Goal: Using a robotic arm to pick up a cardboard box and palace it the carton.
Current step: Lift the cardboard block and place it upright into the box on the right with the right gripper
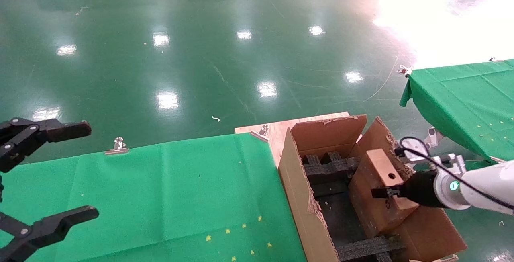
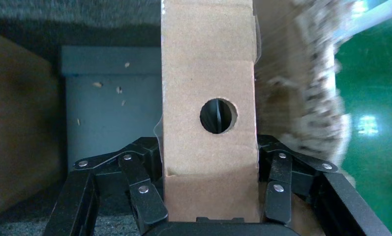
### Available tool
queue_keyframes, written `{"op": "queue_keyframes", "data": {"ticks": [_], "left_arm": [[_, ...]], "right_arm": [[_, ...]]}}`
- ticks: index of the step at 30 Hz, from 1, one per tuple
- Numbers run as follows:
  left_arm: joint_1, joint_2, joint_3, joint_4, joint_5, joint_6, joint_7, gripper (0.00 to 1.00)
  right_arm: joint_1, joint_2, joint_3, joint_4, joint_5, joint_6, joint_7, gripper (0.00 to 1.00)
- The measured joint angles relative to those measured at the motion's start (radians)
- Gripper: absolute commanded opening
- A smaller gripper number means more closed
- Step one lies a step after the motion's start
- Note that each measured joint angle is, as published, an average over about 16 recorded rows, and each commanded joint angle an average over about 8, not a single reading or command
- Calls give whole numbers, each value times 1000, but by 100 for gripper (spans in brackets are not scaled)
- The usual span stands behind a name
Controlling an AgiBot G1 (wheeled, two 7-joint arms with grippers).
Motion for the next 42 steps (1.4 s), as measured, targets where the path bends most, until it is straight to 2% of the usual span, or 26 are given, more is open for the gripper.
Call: {"op": "queue_keyframes", "data": {"ticks": [20, 21, 22, 28, 29, 30, 42], "left_arm": [[0, 0, 0, 0, 0, 0, 0, 100], [0, 0, 0, 0, 0, 0, 0, 100], [0, 0, 0, 0, 0, 0, 0, 100], [0, 0, 0, 0, 0, 0, 0, 100], [0, 0, 0, 0, 0, 0, 0, 100], [0, 0, 0, 0, 0, 0, 0, 100], [0, 0, 0, 0, 0, 0, 0, 100]], "right_arm": [[-117, -76, -27, -79, 19, 63, 48, 0], [-120, -79, -27, -83, 22, 64, 47, 3], [-123, -81, -28, -86, 26, 66, 46, 11], [-133, -91, -28, -101, 43, 72, 40, 86], [-134, -91, -28, -102, 44, 72, 39, 96], [-134, -92, -28, -102, 45, 72, 38, 100], [-122, -88, -25, -99, 48, 64, 35, 100]]}}
